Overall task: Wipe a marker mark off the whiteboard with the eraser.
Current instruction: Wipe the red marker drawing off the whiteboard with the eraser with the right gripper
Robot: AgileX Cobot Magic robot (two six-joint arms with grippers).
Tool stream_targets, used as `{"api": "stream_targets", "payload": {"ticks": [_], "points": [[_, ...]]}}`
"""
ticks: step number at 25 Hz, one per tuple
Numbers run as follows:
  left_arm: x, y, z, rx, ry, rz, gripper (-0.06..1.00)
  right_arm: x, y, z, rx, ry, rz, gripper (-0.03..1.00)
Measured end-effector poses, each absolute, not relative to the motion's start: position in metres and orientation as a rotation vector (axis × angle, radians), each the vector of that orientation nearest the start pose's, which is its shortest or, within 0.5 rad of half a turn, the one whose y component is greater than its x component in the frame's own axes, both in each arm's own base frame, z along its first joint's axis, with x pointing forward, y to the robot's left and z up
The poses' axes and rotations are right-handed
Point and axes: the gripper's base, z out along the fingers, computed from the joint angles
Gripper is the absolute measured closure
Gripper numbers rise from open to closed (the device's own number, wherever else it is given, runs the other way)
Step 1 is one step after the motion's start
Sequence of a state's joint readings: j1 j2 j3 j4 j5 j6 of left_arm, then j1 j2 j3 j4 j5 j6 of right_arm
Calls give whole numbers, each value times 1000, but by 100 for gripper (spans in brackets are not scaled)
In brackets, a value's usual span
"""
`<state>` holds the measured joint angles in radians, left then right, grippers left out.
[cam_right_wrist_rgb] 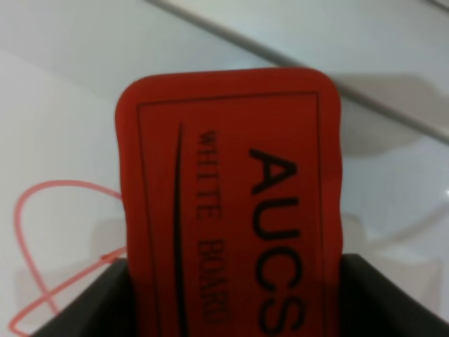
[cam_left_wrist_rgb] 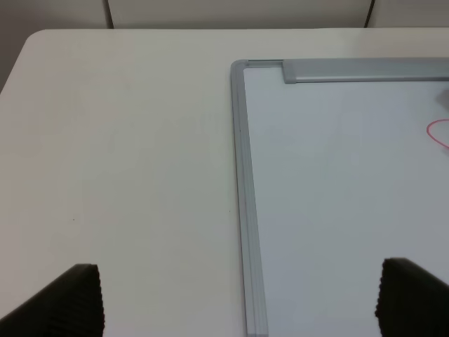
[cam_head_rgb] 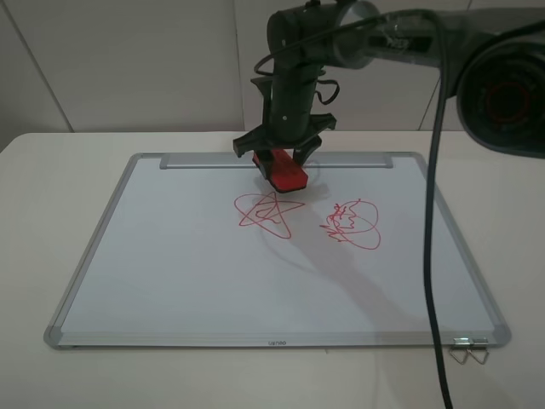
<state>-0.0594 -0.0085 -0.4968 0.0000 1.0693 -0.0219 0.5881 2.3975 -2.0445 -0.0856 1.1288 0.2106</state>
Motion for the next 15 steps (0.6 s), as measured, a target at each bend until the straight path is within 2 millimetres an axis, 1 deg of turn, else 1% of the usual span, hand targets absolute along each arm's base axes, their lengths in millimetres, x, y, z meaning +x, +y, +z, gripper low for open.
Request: {"api": "stream_targets", "payload": {"ticks": [4, 7, 15], "points": [[-6, 0, 276, 38, 2048, -51, 17, 396, 301, 152, -598, 2887, 13, 47], [-6, 0, 276, 38, 2048, -51, 17, 383, 318, 150, -624, 2883, 19, 47], [-6, 0, 276, 38, 2048, -51, 17, 364, 343, 127, -647, 2892, -25, 47]]}}
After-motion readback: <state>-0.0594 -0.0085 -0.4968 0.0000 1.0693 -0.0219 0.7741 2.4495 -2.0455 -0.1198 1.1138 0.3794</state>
